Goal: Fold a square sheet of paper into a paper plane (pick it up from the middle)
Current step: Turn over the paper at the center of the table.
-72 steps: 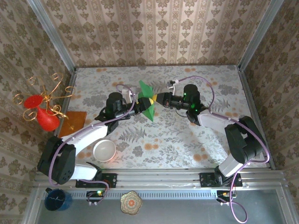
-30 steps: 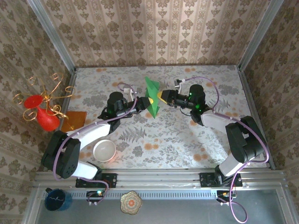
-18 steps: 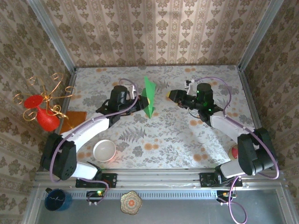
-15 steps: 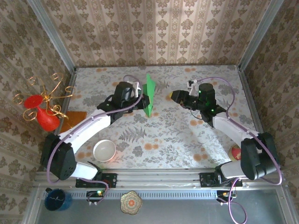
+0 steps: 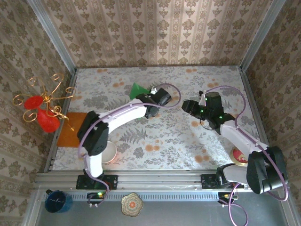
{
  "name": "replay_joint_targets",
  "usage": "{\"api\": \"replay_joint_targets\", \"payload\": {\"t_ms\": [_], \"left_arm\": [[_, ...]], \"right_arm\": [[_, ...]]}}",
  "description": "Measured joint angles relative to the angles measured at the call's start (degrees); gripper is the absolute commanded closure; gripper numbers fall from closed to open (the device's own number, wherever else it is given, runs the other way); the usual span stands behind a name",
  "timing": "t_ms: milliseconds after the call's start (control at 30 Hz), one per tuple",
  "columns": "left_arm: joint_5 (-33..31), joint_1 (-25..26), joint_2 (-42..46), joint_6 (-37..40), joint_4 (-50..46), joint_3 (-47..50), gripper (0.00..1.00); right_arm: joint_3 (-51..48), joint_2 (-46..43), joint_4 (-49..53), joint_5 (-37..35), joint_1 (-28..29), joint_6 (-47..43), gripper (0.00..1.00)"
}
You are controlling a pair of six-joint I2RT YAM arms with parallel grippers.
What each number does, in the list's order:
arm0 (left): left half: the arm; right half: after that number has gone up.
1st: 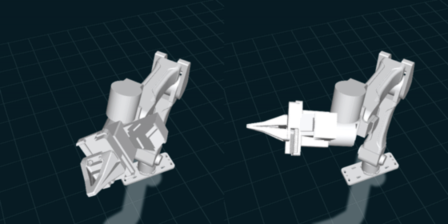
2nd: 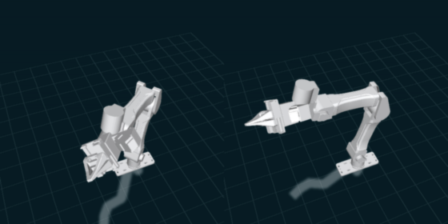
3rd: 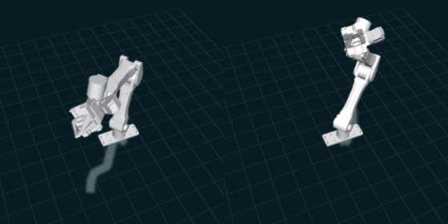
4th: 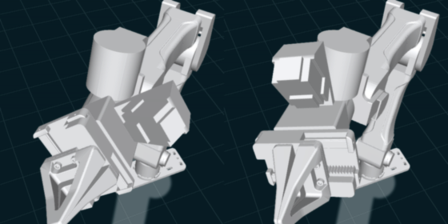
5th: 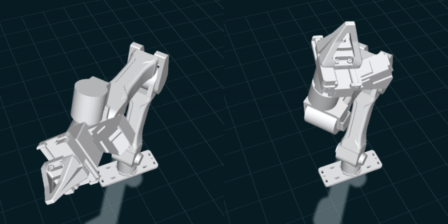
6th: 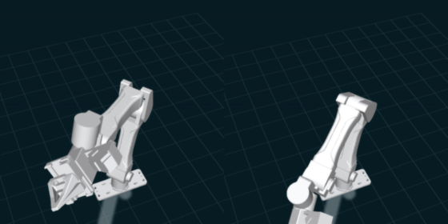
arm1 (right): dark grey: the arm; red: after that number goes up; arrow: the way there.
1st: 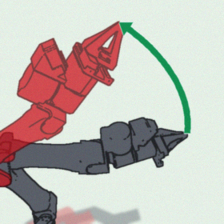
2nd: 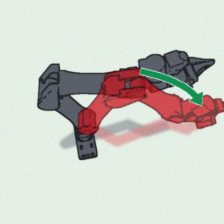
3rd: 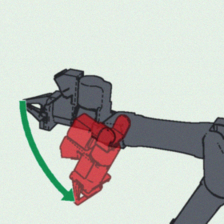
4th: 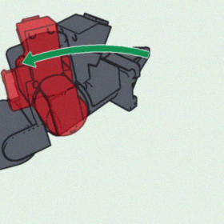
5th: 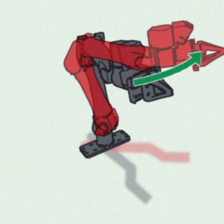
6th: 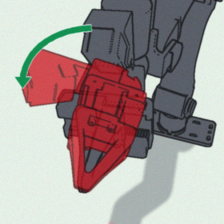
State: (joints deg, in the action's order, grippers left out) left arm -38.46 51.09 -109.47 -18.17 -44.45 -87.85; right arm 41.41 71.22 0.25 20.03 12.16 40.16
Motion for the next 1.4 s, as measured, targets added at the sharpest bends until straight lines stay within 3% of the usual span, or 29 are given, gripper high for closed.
{"api": "replay_joint_targets", "payload": {"t_ms": [300, 600, 1267, 1400], "left_arm": [[-9.9, 2.1, -14.6, -0.3, -8.1, -7.0, 0.92], [-10.5, 4.3, -19.6, -3.2, -11.5, -8.2, 0.89], [1.2, 4.3, -19.9, -6.4, -7.2, -8.1, 0.73], [9.7, 3.6, -14.8, -8.4, -3.1, -3.7, 0.68]], "right_arm": [[-2.6, -0.5, 2.4, -1.6, -2.8, -0.3, 0.49], [-2.6, -0.5, 2.7, -1.6, -5.7, 0.7, 0.49], [-2.6, -0.5, 2.8, -1.6, -6.6, 2.0, 0.49], [-2.6, -0.5, 2.9, -1.6, -6.6, 2.0, 0.49]]}}
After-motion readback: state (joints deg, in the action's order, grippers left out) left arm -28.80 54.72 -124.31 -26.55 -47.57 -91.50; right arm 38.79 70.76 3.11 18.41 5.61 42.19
